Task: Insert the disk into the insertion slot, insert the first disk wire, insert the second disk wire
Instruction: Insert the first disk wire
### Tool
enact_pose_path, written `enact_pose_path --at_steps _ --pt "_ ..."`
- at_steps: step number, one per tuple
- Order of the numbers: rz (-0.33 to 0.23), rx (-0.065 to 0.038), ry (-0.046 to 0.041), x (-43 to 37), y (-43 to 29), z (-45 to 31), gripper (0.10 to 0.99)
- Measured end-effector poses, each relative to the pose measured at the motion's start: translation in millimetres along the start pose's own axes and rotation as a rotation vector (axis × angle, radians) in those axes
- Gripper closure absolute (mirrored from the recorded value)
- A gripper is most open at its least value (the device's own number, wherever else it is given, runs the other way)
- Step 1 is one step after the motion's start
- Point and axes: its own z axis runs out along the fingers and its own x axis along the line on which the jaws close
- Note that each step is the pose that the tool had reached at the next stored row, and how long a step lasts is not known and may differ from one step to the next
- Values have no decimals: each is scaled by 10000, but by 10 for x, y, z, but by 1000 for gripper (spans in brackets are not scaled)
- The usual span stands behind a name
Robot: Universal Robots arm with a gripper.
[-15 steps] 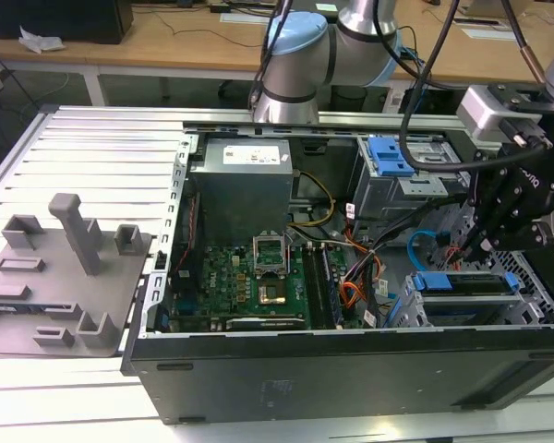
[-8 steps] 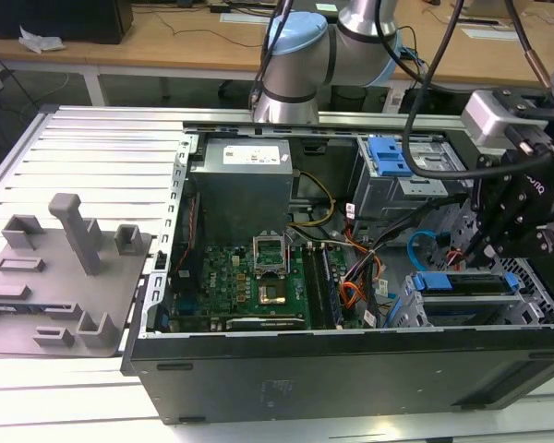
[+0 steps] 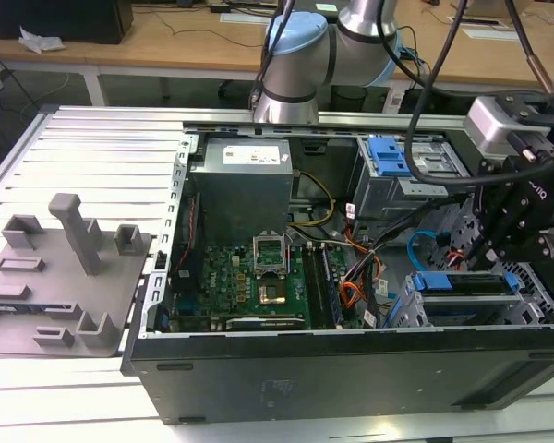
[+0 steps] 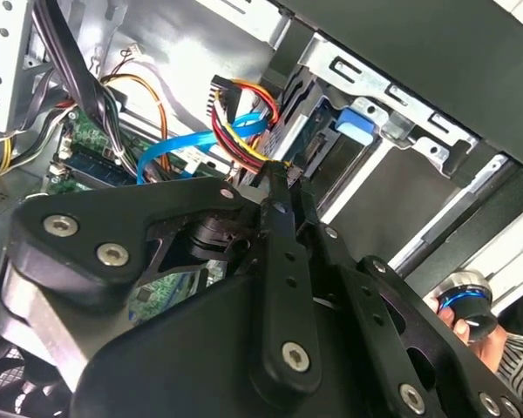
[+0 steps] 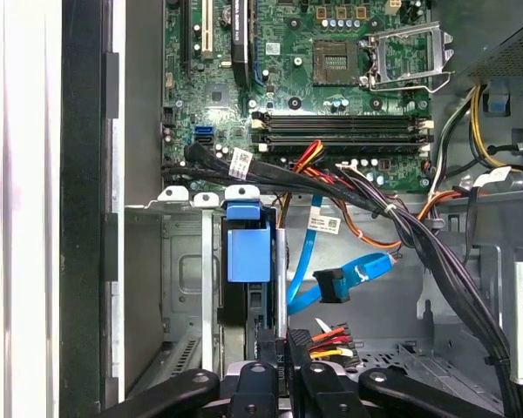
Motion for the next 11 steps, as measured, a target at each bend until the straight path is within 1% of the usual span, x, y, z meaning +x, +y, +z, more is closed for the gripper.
enact_pose_path --at_steps 5,11 --pt "-1 -1 -1 51 -12 7 922" --pt "-1 0 -2 67 -40 15 922"
